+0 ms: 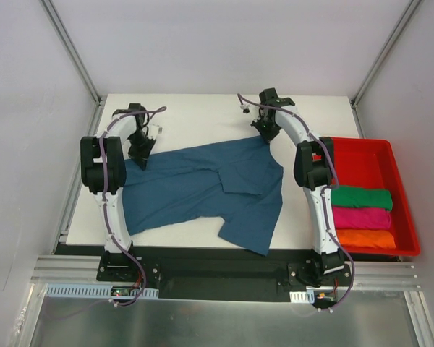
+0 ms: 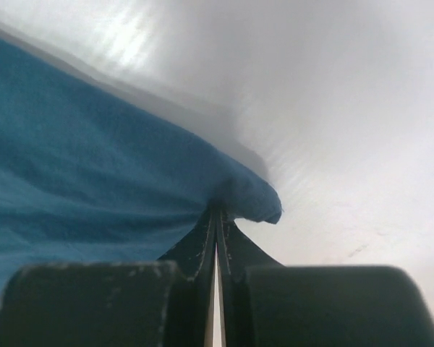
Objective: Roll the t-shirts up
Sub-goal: Fold the T-shirt at the center of the board.
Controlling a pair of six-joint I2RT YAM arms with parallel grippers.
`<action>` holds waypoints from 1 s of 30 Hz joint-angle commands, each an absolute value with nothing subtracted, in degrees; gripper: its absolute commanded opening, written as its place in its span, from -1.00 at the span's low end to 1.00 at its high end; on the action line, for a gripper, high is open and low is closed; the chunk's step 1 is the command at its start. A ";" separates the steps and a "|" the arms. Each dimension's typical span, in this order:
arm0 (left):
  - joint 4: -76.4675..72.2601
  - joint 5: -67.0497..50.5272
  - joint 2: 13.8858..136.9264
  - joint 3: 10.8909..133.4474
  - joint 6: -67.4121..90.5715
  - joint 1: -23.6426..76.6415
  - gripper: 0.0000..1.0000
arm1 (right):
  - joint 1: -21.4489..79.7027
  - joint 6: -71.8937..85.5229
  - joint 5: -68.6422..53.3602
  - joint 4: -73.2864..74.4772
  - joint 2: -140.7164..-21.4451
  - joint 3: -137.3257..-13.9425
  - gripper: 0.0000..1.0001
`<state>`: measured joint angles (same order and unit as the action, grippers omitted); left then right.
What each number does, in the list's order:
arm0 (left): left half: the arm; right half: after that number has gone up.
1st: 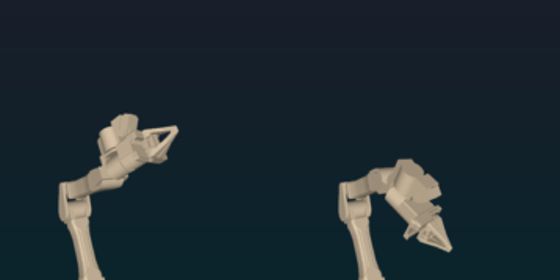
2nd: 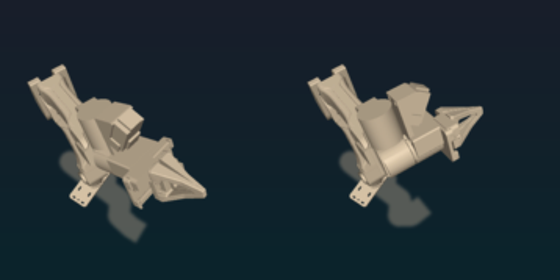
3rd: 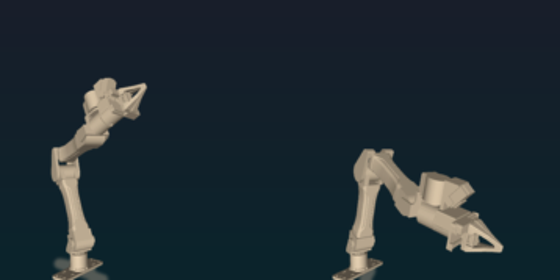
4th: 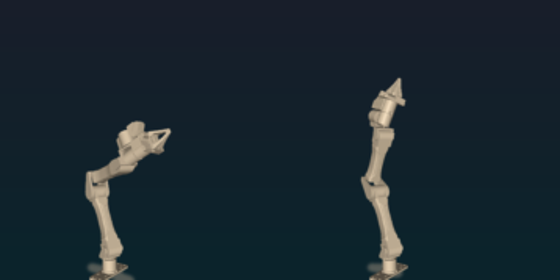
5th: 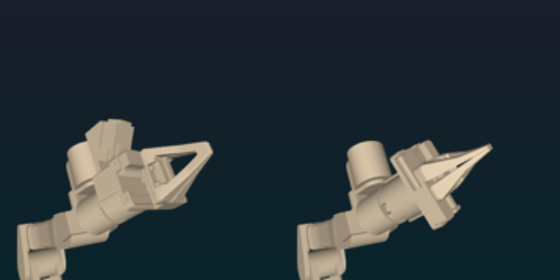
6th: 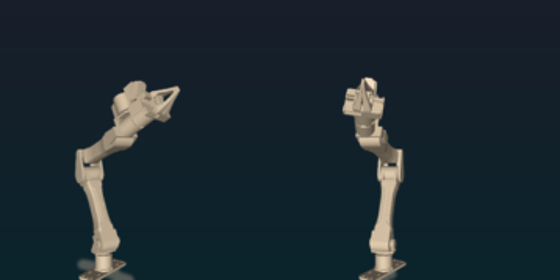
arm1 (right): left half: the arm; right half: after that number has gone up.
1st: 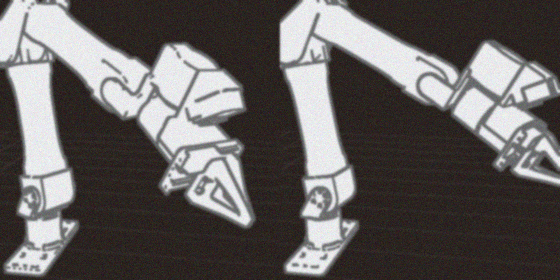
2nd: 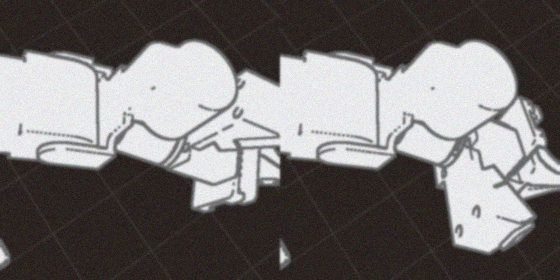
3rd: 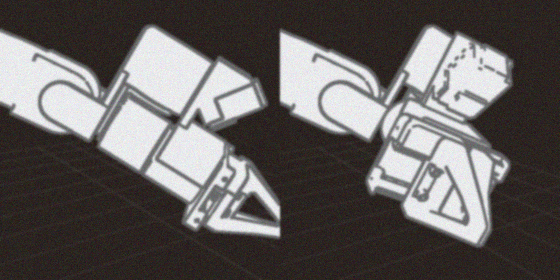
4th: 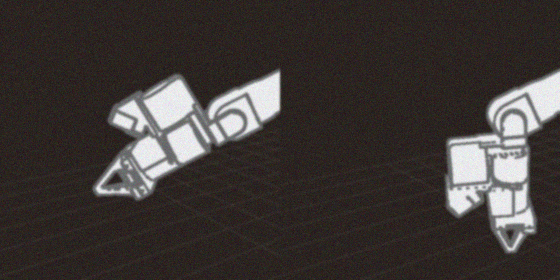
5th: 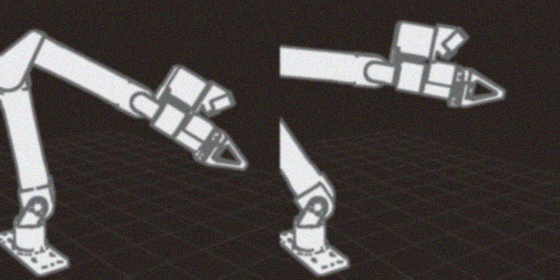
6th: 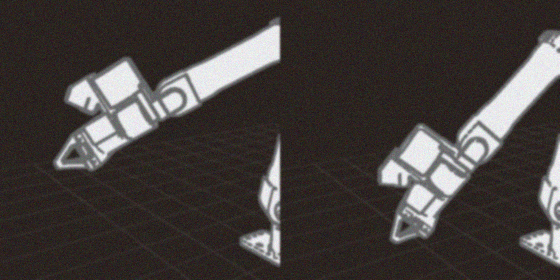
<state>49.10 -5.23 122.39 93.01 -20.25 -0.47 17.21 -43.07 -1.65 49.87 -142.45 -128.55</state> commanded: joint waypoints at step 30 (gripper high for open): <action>53.52 -7.38 126.99 126.38 -14.23 -14.49 -0.15 | 18.72 -41.66 -6.15 53.16 -126.91 -119.17 -0.62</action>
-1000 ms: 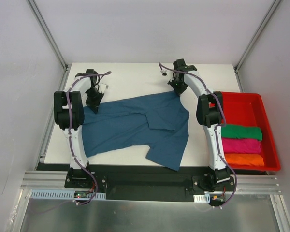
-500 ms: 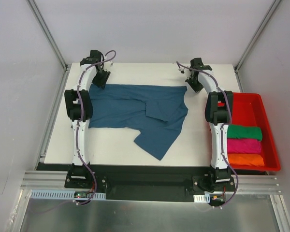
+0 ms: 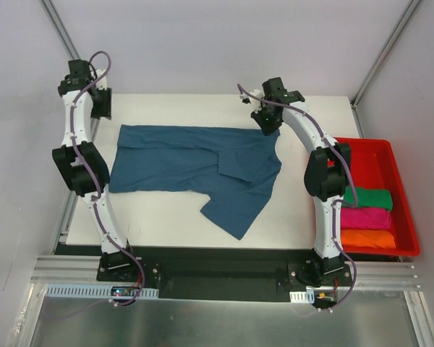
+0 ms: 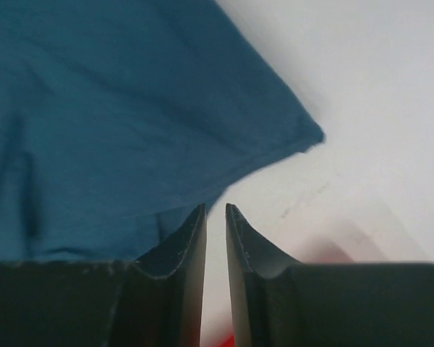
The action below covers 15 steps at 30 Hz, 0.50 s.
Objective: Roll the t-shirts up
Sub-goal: Fold the T-shirt at the center of the board.
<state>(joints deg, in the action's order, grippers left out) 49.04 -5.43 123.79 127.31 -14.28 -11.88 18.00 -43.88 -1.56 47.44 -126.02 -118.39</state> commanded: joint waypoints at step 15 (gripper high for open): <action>53.70 -11.77 139.92 133.86 -14.50 -16.52 -0.31 | 19.78 -42.54 -4.75 57.22 -131.22 -116.03 -0.63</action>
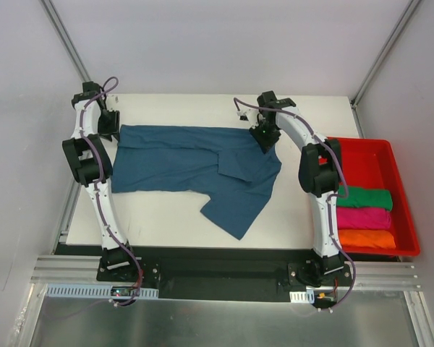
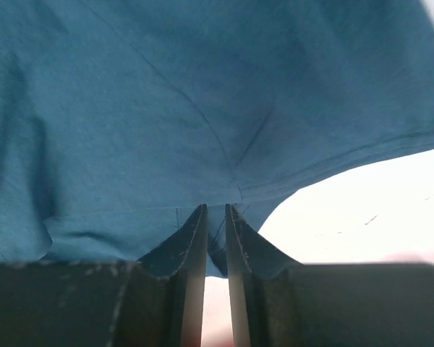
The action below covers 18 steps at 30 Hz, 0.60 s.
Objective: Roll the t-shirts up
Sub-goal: Fold the T-shirt at the center of the board.
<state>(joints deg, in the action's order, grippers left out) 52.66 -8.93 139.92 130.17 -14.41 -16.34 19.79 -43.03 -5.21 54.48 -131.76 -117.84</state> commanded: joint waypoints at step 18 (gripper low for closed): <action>55.19 -15.03 131.05 123.05 -11.78 -16.61 -0.37 | 20.30 -42.89 -2.73 56.95 -134.65 -117.77 -0.64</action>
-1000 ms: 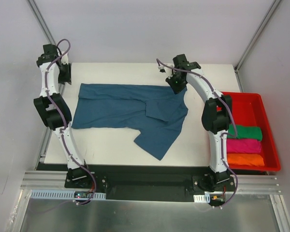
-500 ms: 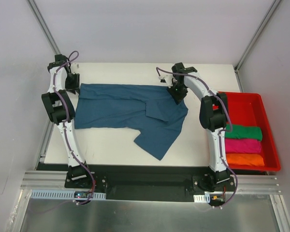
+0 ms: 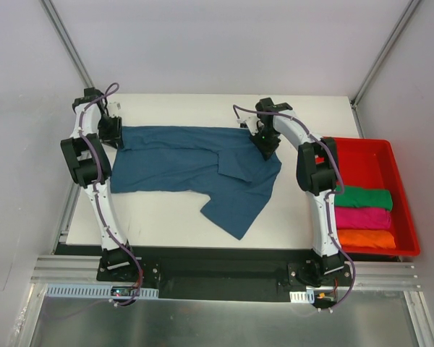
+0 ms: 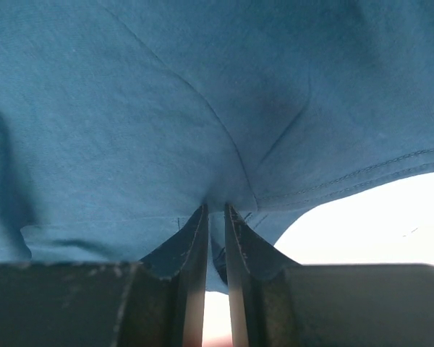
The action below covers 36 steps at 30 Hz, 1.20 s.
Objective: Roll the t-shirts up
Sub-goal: Fold the T-shirt at the center of the board.
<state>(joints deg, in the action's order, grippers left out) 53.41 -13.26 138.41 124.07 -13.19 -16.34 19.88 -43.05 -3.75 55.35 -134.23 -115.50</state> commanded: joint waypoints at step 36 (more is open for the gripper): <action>55.72 -15.56 136.93 124.72 -12.57 -16.61 -0.45 | 21.80 -44.65 -0.44 56.16 -136.05 -117.95 -0.66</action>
<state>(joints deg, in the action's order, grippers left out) 54.04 -15.05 136.62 123.20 -11.55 -16.51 21.32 -44.01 -1.28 55.35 -135.50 -116.68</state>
